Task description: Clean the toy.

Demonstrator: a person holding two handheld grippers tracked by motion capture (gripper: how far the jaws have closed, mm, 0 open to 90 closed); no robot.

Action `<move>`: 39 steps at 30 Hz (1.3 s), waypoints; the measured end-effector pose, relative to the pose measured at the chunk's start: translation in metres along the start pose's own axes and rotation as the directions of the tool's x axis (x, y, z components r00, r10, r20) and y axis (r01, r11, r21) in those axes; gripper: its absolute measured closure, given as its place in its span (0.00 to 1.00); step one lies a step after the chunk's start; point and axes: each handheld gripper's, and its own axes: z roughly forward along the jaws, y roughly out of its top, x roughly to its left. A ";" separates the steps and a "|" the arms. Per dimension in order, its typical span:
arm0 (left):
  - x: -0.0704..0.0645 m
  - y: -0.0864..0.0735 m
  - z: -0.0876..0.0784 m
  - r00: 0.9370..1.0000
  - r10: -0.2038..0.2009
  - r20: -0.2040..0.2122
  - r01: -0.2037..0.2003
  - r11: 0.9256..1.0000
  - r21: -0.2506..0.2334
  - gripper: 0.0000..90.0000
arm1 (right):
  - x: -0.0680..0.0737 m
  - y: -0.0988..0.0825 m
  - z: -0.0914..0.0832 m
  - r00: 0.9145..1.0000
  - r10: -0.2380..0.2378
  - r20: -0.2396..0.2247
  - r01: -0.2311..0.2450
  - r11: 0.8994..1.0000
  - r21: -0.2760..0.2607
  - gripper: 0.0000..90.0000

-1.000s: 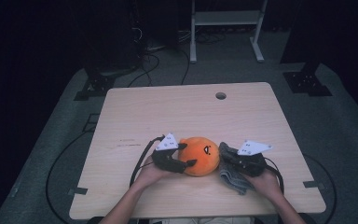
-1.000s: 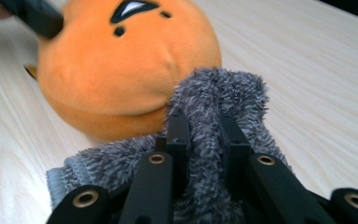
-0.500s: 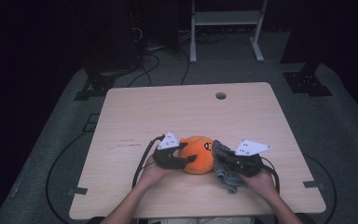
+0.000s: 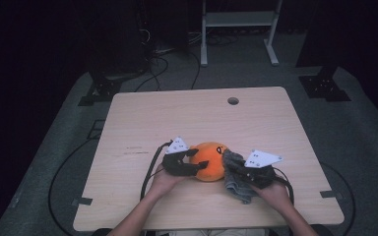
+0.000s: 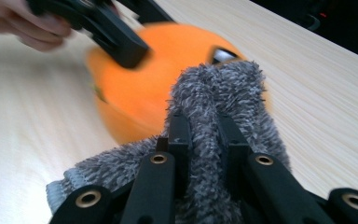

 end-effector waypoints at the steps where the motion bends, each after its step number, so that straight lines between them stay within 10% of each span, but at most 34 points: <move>1: -0.001 0.000 0.001 1.000 0.004 -0.005 -0.004 1.000 0.002 0.40 | 0.000 -0.001 -0.001 1.000 -0.015 0.016 0.015 1.000 0.006 0.87; 6: -0.008 0.000 0.003 0.998 0.052 -0.024 -0.052 0.999 0.006 0.40 | 0.015 0.009 -0.001 0.996 -0.014 -0.085 0.008 0.997 -0.077 0.87; 13: -0.006 -0.001 0.001 0.999 0.046 -0.012 -0.046 0.999 0.004 0.42 | 0.003 0.002 -0.001 1.000 -0.006 0.012 0.006 1.000 -0.001 0.87; 19: -0.010 0.000 0.002 0.997 0.073 -0.013 -0.073 0.997 -0.005 0.41 | 0.007 0.008 -0.005 0.998 0.009 -0.068 -0.015 0.996 -0.084 0.87; 24: -0.005 0.002 -0.007 0.999 0.043 0.013 -0.042 0.997 -0.057 0.22 | 0.003 0.004 0.002 0.999 0.017 -0.049 -0.019 0.999 -0.030 0.87; 29: -0.007 0.001 -0.007 0.997 0.080 0.014 -0.079 0.996 -0.032 0.44 | -0.004 -0.004 -0.007 0.999 0.032 -0.005 -0.032 0.999 0.003 0.87; 36: -0.011 0.003 -0.004 0.992 0.122 0.017 -0.121 0.992 -0.037 0.46 | 0.015 0.013 -0.002 0.997 -0.014 -0.071 0.009 0.998 -0.067 0.87; 39: -0.007 0.002 -0.007 0.997 0.073 -0.019 -0.074 0.996 -0.052 0.29 | 0.010 0.009 -0.001 0.999 -0.013 -0.050 0.011 0.999 -0.037 0.87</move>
